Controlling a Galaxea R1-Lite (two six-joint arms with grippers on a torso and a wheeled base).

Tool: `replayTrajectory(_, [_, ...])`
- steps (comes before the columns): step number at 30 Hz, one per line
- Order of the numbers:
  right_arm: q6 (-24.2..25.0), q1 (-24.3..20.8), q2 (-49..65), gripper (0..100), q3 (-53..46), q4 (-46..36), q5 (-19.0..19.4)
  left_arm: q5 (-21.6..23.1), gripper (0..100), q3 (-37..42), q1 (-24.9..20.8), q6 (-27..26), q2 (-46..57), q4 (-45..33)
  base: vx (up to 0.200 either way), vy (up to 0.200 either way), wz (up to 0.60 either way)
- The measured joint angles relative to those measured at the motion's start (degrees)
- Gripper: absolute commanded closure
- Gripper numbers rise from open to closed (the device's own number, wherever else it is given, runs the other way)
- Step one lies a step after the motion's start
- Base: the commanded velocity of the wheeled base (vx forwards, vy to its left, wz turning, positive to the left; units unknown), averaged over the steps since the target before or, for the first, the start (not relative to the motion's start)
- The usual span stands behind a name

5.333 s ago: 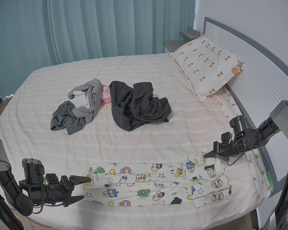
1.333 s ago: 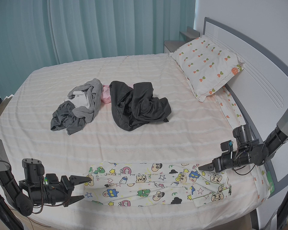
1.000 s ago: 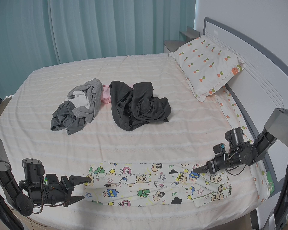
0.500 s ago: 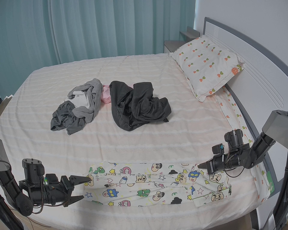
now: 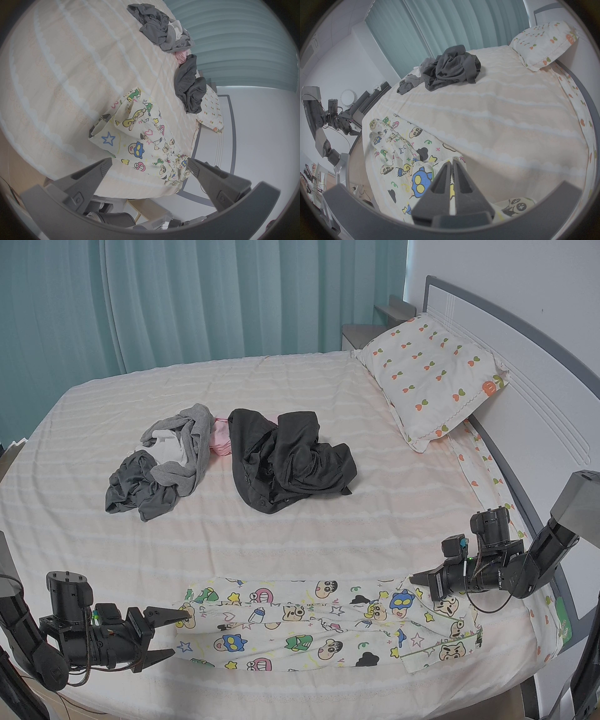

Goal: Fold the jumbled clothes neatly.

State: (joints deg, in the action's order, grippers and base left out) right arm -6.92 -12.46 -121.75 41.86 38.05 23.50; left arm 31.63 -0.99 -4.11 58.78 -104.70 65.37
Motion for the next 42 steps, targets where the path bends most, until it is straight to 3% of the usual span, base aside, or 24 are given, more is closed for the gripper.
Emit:
replayTrajectory(12, [0.01, -1.37, -0.17, 100, 1.07, 2.73, -0.24, 0.00, 0, -0.02, -0.02, 0.00, 0.00, 0.02, 0.000, 0.000, 0.00])
replayTrajectory(21, [-0.02, -3.47, -2.60, 100, 3.94, 2.89, -2.32, 0.00, 0, -0.02, 0.00, -0.07, 0.00, 0.02, 0.000, 0.000, 0.00])
replayTrajectory(35, [0.01, -6.28, -8.18, 100, 5.68, 10.37, -5.85, 0.00, 0, -0.02, -0.05, -0.10, 0.00, 0.02, 0.000, 0.000, 0.00])
replayTrajectory(36, [0.00, -6.39, -8.57, 0, 5.74, 11.11, -5.91, 0.00, 0, -0.02, -0.05, -0.10, 0.00, 0.00, 0.000, 0.000, 0.00])
replayTrajectory(42, [0.77, -7.19, -10.09, 0, 5.90, 14.15, -6.21, 0.00, 0, -0.02, -0.05, -0.10, 0.00, 0.02, 0.000, 0.000, 0.00])
